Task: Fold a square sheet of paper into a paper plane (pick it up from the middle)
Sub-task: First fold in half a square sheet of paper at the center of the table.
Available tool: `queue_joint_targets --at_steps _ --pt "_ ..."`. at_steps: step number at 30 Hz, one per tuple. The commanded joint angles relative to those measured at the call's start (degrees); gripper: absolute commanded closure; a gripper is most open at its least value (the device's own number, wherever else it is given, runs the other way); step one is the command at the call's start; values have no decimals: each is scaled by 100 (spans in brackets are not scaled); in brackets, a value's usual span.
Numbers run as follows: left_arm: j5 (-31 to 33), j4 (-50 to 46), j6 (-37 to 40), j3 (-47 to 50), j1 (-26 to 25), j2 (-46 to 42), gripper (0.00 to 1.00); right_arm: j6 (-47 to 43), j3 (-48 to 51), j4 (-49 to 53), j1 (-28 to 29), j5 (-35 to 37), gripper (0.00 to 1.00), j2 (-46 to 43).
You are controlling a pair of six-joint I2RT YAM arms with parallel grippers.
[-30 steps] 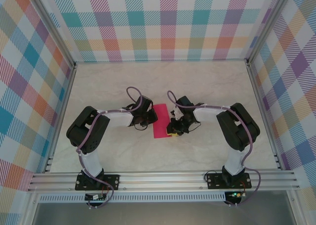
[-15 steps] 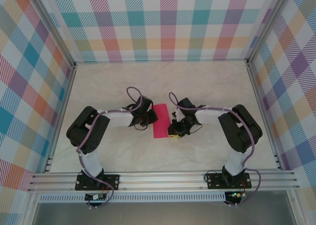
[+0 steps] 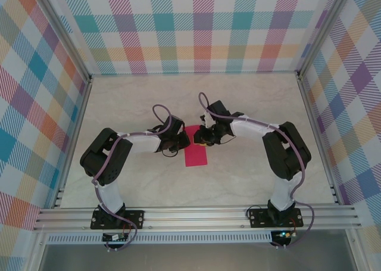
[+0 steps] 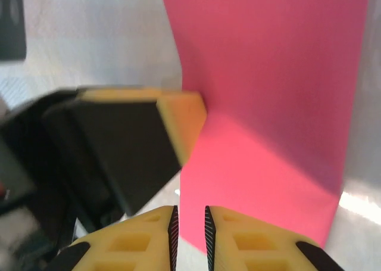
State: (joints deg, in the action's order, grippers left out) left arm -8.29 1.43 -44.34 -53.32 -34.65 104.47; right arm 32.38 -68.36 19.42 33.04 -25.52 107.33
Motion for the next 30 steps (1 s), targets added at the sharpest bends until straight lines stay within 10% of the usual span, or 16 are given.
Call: queue_joint_targets --at_steps 1,30 --pt "339 -933 20 155 -68 376 89 84 -183 -62 -81 109 79 440" --pt "316 -1031 74 98 -68 504 90 -117 -677 13 -480 283 79 1004"
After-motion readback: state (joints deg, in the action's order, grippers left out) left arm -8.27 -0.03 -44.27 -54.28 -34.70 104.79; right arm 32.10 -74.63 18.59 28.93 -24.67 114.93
